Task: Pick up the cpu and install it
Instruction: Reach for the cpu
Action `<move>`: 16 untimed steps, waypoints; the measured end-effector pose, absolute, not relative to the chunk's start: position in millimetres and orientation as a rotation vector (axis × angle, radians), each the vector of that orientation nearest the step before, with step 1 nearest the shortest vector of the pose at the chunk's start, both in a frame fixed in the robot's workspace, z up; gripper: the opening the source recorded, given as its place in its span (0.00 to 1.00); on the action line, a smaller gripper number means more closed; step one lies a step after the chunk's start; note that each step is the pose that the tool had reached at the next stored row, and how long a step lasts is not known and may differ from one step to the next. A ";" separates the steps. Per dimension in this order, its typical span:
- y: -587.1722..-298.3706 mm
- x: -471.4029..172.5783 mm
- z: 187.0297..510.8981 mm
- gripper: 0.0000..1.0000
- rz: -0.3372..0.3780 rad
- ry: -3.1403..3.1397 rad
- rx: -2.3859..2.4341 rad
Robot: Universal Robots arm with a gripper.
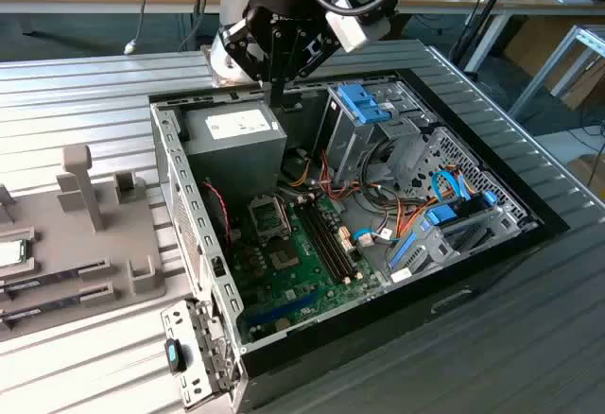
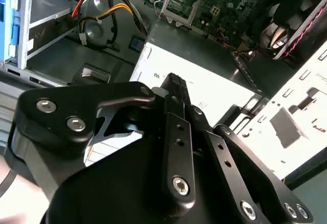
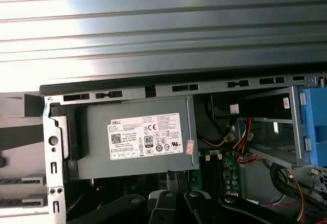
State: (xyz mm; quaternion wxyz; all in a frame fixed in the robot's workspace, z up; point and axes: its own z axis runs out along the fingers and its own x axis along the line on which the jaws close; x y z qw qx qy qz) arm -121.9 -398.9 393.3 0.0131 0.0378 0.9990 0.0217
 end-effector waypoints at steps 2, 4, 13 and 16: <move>-398.9 -124.1 393.3 0.11 0.068 3.112 0.118; -398.9 -124.8 393.3 0.11 0.068 3.112 0.118; -398.9 -132.3 393.3 0.11 0.068 3.113 0.118; -399.0 -133.6 393.3 0.11 0.068 3.112 0.118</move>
